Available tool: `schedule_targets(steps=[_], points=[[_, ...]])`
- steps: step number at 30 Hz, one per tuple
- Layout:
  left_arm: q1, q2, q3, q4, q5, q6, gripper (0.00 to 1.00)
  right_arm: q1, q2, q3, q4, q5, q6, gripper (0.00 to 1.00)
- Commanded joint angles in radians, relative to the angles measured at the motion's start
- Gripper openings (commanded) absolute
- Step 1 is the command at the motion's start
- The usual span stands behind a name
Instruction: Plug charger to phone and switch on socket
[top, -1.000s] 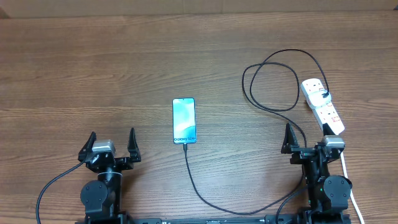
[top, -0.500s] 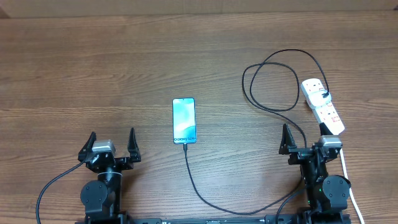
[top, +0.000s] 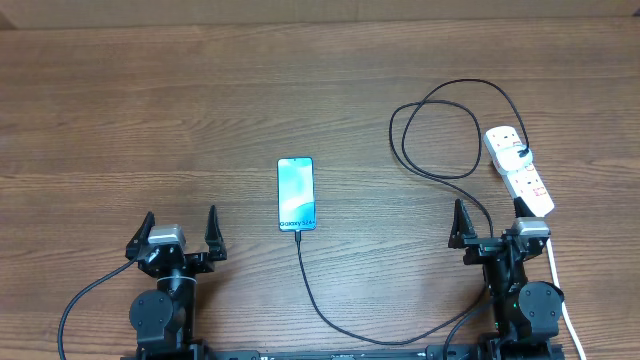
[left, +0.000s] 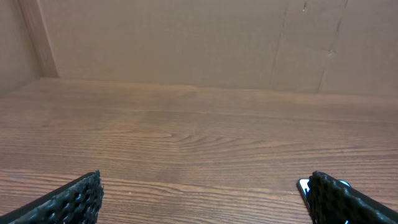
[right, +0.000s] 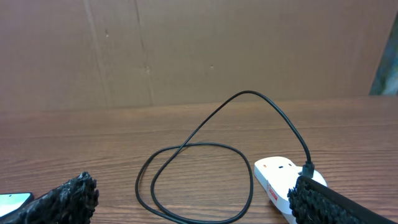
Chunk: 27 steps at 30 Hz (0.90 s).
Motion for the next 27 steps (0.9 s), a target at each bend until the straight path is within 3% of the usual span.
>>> schedule_targets(steps=[1,27], points=[[-0.008,-0.011,-0.003,-0.002,-0.003,0.019,1.0,0.006,-0.01,-0.011,0.007,-0.002,-0.008,1.0],[-0.026,-0.011,-0.003,-0.002,-0.003,0.019,1.0,0.005,-0.01,-0.011,0.005,-0.002,-0.008,1.0]])
